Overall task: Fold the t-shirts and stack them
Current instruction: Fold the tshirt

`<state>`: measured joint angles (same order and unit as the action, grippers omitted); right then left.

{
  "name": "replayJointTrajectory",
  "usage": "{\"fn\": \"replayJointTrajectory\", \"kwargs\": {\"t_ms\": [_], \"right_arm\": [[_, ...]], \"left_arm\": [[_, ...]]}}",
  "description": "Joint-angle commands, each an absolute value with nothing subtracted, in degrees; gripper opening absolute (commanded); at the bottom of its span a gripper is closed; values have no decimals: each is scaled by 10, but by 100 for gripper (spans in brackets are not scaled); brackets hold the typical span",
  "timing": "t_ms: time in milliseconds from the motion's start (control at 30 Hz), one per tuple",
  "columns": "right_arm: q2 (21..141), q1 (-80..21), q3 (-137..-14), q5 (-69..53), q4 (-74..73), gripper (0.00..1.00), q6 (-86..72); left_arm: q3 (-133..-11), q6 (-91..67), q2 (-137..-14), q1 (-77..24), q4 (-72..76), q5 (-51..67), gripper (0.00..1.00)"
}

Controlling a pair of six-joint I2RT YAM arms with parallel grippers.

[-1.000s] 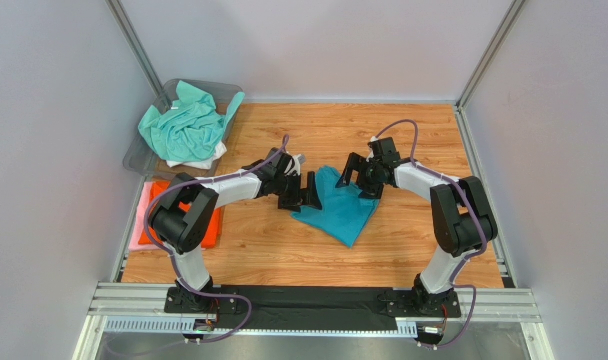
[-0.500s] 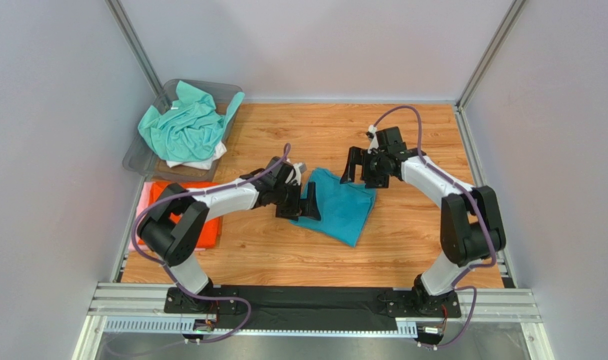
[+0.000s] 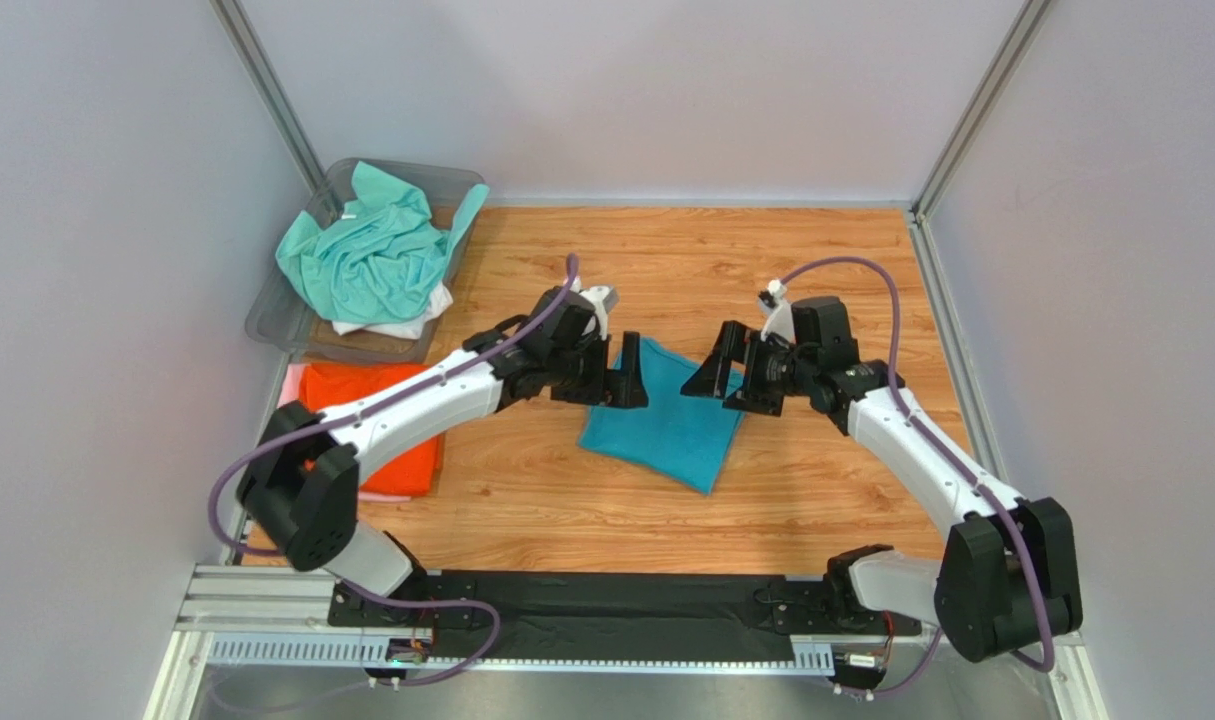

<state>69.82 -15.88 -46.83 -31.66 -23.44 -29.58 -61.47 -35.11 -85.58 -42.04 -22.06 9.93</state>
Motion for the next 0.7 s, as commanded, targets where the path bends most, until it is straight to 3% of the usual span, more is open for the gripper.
{"fn": "replayJointTrajectory", "kwargs": {"t_ms": [0,233,667], "right_arm": [[712,-157,-450,-336,-167,100,-334],[823,-148,-490,-284,-147,100,-320],[979,-107,-534,-261,-144,100,-283]], "left_arm": [[-684,-313,-924,-417,-234,88,100],[-784,-307,-1062,-402,-189,144,100],[-781,-347,-1177,-372,-174,182,100]]}}
